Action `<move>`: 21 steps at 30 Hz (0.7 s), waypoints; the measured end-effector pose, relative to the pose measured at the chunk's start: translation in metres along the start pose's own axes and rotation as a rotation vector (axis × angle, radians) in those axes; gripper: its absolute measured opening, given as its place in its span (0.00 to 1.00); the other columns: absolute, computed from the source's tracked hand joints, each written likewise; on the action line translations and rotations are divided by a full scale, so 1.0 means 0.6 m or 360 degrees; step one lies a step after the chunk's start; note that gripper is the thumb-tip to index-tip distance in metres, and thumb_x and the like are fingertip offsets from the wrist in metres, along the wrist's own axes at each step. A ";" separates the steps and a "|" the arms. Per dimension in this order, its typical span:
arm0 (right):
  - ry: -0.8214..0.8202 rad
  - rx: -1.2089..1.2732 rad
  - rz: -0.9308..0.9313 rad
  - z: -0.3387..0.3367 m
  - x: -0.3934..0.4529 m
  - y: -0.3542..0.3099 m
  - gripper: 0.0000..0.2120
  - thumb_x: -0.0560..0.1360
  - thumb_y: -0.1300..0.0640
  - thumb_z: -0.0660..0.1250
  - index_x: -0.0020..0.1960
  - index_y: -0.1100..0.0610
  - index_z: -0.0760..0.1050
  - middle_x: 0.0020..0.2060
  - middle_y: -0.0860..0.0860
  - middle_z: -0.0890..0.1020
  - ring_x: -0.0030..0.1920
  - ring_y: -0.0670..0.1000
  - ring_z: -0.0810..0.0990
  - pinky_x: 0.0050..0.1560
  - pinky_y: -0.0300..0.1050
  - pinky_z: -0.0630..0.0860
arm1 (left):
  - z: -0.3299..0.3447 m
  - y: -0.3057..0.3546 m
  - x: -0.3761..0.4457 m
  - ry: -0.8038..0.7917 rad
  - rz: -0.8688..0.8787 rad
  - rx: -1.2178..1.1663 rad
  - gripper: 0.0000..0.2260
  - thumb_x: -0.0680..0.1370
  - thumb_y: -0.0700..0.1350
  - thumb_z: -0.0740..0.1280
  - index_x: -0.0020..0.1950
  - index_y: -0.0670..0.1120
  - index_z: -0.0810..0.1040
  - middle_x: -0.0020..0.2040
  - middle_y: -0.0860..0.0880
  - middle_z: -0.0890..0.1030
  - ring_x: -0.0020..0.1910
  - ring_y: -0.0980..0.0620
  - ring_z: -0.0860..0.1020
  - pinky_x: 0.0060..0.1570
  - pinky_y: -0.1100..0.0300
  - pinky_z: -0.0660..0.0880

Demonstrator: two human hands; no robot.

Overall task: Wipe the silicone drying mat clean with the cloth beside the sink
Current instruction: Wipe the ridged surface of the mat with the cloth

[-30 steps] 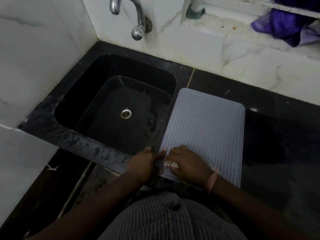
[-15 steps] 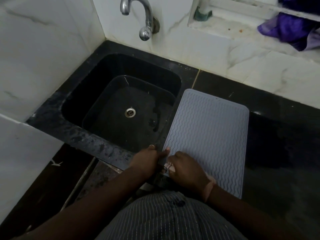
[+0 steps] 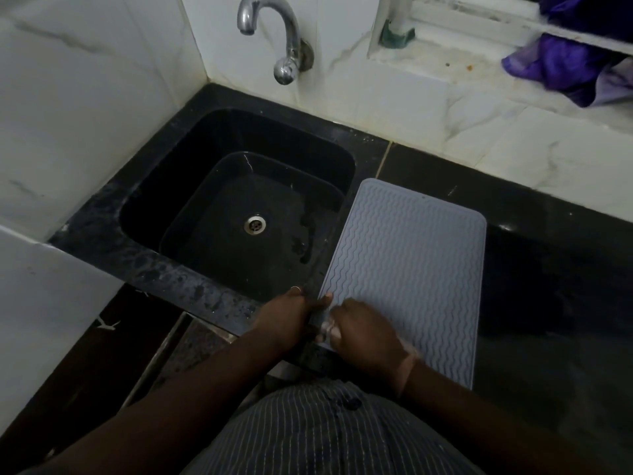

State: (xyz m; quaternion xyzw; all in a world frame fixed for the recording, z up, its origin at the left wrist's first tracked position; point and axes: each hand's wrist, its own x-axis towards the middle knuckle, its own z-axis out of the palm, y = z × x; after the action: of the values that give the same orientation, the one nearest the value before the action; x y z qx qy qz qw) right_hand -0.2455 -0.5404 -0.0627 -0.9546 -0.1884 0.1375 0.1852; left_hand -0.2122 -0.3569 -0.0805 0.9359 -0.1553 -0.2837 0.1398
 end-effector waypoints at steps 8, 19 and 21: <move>0.0216 -0.0147 0.0009 -0.024 0.059 0.054 0.07 0.78 0.55 0.68 0.53 0.57 0.78 0.48 0.54 0.80 0.49 0.55 0.78 0.47 0.50 0.75 | -0.006 0.005 0.001 -0.0089 0.0015 0.0046 0.36 0.75 0.60 0.73 0.79 0.65 0.60 0.75 0.44 0.65 0.70 0.43 0.71 0.66 0.49 0.73; 0.0193 -0.0019 -0.0006 -0.001 0.011 0.018 0.10 0.79 0.56 0.65 0.59 0.58 0.78 0.52 0.55 0.80 0.52 0.56 0.78 0.50 0.50 0.74 | -0.007 0.007 0.005 -0.0080 0.0003 0.0109 0.36 0.73 0.61 0.74 0.78 0.67 0.62 0.66 0.45 0.70 0.63 0.42 0.76 0.60 0.50 0.76; 0.0212 -0.0041 -0.0009 -0.006 0.020 0.025 0.10 0.78 0.56 0.67 0.58 0.57 0.78 0.52 0.55 0.80 0.52 0.56 0.78 0.50 0.50 0.75 | -0.010 0.010 0.006 -0.0095 0.0000 0.0132 0.36 0.72 0.61 0.74 0.78 0.66 0.62 0.67 0.45 0.70 0.64 0.42 0.75 0.61 0.50 0.76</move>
State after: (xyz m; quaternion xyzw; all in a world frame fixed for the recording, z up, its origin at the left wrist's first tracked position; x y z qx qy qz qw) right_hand -0.2289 -0.5493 -0.0680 -0.9635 -0.1800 0.0706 0.1853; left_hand -0.2074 -0.3625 -0.0754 0.9319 -0.1711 -0.3049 0.0961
